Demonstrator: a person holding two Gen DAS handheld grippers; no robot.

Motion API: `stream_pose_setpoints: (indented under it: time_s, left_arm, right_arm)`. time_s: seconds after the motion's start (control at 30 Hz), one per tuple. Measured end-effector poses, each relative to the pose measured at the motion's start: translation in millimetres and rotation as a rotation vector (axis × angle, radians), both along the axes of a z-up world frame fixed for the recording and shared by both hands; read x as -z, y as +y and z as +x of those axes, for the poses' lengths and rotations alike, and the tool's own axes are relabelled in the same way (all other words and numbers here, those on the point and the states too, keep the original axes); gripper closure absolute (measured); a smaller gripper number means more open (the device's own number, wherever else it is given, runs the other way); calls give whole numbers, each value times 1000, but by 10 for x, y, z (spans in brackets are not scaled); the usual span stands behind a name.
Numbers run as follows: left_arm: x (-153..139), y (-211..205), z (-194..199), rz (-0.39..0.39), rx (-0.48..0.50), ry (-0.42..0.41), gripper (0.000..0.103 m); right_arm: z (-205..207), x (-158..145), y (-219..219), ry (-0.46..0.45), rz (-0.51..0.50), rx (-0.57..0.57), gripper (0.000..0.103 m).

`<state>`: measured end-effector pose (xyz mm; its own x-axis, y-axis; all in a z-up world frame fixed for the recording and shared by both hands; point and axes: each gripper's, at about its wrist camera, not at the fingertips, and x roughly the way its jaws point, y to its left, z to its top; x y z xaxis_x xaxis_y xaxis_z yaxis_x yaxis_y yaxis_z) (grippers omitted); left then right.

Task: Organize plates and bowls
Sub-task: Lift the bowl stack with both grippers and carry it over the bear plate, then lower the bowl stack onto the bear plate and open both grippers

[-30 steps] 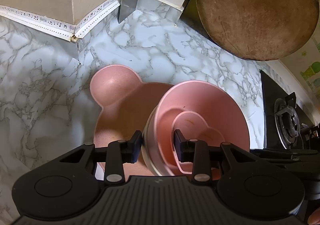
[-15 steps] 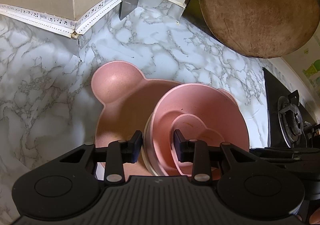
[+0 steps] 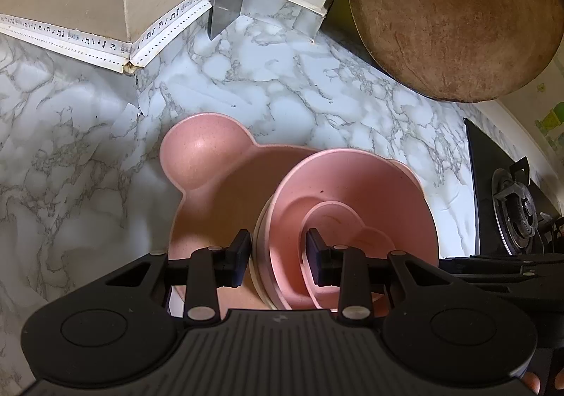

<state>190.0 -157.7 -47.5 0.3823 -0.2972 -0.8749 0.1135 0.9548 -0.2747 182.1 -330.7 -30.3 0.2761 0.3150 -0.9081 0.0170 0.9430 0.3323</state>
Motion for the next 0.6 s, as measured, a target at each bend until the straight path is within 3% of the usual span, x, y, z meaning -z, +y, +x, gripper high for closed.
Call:
stream_pose_setpoints:
  time_s: [0.6]
  left_arm:
    - [-135, 66, -127, 11, -44, -88, 69]
  right_arm:
    - [-6, -143, -26, -60, 5, -103, 64]
